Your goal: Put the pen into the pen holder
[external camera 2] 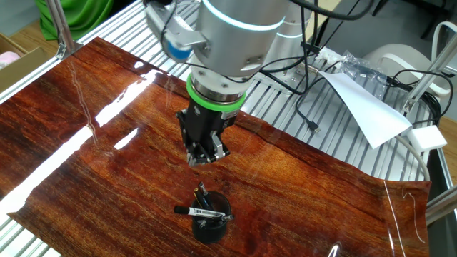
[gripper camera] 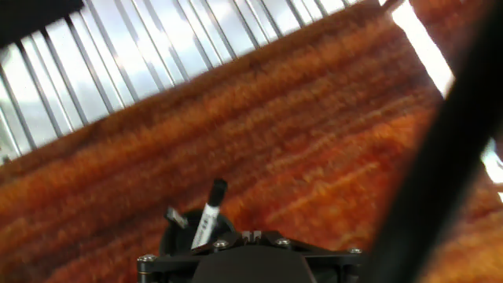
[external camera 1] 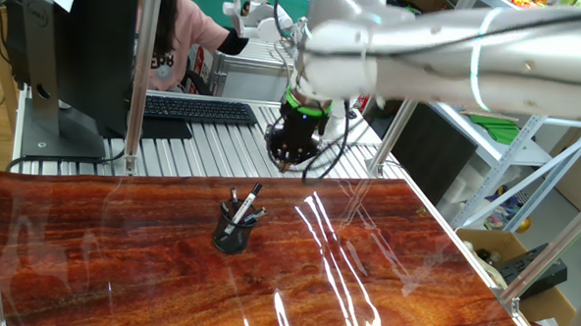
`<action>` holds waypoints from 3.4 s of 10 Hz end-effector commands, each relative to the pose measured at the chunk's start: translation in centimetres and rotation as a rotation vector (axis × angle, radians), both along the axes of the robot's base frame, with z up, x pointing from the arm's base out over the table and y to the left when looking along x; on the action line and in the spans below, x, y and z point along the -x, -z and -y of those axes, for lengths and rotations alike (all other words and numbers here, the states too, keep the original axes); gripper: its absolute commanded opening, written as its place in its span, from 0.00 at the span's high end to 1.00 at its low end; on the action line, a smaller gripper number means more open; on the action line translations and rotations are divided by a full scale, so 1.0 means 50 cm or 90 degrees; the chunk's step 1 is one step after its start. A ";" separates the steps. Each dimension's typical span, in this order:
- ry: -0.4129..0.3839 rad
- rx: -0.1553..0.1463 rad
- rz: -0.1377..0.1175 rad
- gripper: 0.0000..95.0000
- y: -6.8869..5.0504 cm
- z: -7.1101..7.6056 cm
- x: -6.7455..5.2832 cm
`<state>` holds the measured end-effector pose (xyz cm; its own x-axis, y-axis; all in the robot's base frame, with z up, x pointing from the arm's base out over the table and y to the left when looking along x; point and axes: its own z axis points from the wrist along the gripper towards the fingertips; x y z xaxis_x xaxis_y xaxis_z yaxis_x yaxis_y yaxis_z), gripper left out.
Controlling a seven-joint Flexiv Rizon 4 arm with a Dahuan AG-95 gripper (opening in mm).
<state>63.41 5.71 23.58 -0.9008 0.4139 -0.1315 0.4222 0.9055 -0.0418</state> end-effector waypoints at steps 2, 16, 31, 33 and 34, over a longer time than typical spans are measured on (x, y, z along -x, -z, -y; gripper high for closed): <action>-0.013 0.000 -0.060 1.00 -0.023 -0.006 0.030; -0.053 -0.018 -0.137 1.00 -0.041 -0.015 0.073; -0.047 -0.044 -0.126 1.00 -0.011 -0.015 0.048; -0.041 -0.043 -0.123 1.00 0.006 -0.006 0.020; -0.039 -0.044 -0.117 1.00 0.013 -0.002 0.009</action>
<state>63.35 5.85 22.90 -0.9302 0.3603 0.0699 0.3572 0.9325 -0.0525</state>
